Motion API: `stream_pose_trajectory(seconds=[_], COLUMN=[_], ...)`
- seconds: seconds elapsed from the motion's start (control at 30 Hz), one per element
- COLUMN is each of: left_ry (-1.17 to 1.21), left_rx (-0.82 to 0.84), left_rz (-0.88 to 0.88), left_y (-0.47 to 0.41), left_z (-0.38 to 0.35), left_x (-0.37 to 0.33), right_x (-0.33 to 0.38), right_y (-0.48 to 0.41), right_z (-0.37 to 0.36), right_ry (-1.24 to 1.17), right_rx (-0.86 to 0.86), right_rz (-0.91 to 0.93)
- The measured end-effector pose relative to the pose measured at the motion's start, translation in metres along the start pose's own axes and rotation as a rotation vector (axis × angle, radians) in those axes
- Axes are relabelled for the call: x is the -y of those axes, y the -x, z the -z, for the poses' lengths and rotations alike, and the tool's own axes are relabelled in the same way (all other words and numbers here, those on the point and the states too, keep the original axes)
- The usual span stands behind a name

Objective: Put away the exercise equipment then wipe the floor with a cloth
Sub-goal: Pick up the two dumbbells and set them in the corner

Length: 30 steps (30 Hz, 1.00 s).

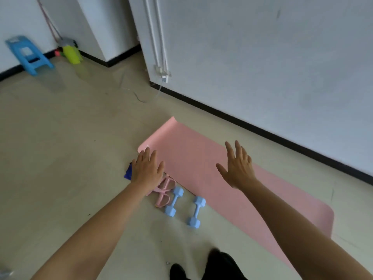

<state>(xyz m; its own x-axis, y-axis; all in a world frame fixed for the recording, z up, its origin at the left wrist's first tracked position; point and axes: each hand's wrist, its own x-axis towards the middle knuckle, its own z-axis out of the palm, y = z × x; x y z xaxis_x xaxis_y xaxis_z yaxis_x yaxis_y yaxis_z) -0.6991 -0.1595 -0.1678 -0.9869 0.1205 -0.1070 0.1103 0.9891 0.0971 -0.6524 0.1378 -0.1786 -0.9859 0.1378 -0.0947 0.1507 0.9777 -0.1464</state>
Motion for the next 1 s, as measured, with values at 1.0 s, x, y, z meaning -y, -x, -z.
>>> stream_pose_trajectory(seconds=[1.0], left_ry=[0.193], left_rx=[0.685], left_rz=[0.154], left_y=[-0.228], left_z=[-0.651], left_x=[0.039], right_x=[-0.007], right_y=[-0.140], right_z=[-0.655], right_ry=[-0.770], right_rx=[0.732], right_rz=[-0.886])
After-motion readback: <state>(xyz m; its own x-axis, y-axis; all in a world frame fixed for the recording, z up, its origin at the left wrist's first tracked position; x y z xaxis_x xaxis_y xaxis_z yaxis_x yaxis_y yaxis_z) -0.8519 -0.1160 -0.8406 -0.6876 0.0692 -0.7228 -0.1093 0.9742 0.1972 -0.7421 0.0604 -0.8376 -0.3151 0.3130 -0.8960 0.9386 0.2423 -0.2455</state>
